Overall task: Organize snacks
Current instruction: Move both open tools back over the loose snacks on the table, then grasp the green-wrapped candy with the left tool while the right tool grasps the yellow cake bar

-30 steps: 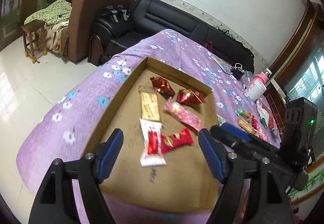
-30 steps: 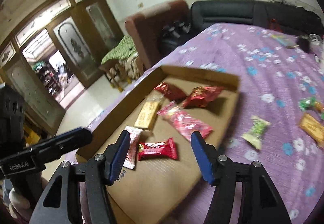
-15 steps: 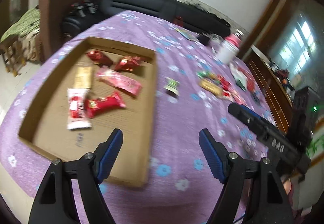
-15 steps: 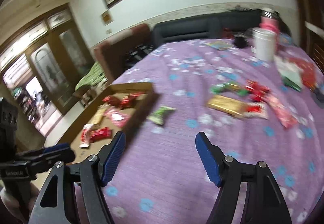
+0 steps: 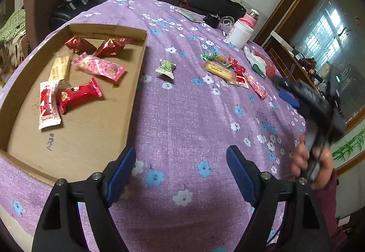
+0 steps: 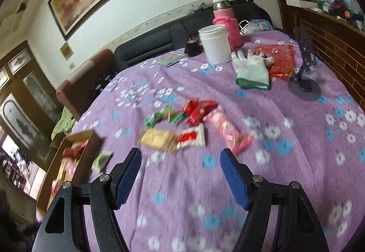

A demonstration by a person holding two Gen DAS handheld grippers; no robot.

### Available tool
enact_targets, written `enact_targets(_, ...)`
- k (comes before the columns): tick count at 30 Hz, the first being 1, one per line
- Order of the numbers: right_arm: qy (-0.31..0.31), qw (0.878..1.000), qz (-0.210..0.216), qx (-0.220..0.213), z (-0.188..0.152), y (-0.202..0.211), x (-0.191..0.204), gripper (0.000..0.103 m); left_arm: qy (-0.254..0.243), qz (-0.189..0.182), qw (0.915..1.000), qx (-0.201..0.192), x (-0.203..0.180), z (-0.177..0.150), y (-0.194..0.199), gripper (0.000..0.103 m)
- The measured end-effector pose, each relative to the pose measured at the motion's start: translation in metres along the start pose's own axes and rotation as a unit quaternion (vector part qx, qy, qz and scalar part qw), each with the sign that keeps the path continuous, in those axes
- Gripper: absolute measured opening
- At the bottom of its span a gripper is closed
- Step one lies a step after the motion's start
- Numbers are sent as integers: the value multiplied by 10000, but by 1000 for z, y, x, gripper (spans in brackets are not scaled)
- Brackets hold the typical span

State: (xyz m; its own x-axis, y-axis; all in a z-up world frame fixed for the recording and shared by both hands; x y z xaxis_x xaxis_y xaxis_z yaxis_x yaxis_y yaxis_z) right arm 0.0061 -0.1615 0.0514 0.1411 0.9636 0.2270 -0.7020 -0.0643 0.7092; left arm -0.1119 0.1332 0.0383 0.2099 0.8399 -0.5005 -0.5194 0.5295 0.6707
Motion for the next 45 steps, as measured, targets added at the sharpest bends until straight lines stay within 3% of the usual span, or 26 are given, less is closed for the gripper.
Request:
enact_targets(3,53,10000,17,76,18,-25,13,76,-57,21,9999,91,-2,-2,-6,81)
enact_targets(9,1129,9908,367,644,21,-84,90,76,-21,151,9998,151,-3,-1,-10,81)
enact_targets(13,2147,9747,-53,611,4,-113,127,75,-188,177,9996,129,-5,0,-2,81)
enact_targets(16,2338,9710,-262,432,-4,-119,128,75,-345,245,9990,131,-5,0,1,81)
enact_targets(21,2539,9646,-550,451,-8,-112,122,45,-163,168,9997,89,4,2,-3,81)
enact_targets(22,2523,9646,-570,510,-8,-110,119,43,-124,137,9998,104,5,2,-5,81)
enact_targets(27,2257,9663,-57,1239,-11,-95,108,43,-95,39,9998,153,5,0,-6,81)
enact_targets(30,2101,9597,642,1751,-22,-78,103,43,-61,-39,10000,52,4,2,-1,81)
enact_targets(31,1868,9639,871,1686,-22,-72,97,43,-69,-54,10000,14,4,3,1,81)
enact_targets(33,1616,9729,989,1324,-19,-64,87,55,-96,-43,9999,-51,5,5,2,81)
enact_targets(34,1538,9769,935,1150,-18,-61,82,70,-88,-41,9999,-48,6,6,2,81)
enact_targets(35,1459,9806,836,1002,-17,-59,76,75,-75,-46,10000,-38,6,6,1,81)
enact_targets(38,1377,9823,889,903,-16,-56,71,75,-73,-7,10000,-15,6,13,-1,81)
enact_targets(41,1400,9849,875,522,-15,-51,73,75,-228,63,9997,-93,-1,28,-2,81)
enact_targets(43,1619,9841,686,255,-9,-61,87,75,-396,198,9989,-167,-7,43,-7,81)
enact_targets(45,1724,9837,449,263,-7,-74,96,75,-458,239,9984,-217,-12,56,-13,81)
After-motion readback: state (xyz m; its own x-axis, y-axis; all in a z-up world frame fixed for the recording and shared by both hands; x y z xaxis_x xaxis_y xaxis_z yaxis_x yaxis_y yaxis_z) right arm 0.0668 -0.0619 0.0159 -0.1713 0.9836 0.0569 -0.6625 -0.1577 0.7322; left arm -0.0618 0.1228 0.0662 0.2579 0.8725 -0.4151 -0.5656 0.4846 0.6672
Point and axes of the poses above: each gripper's, at about its wrist camera, not at the fingertips, and y roughly against the way its jaws point, x to its left, z to its top, the point moved 3 cm from there along -y, roughly the way its jaws point, and after that the axes turned 13 degrees about -z, right-handed, at the moved point
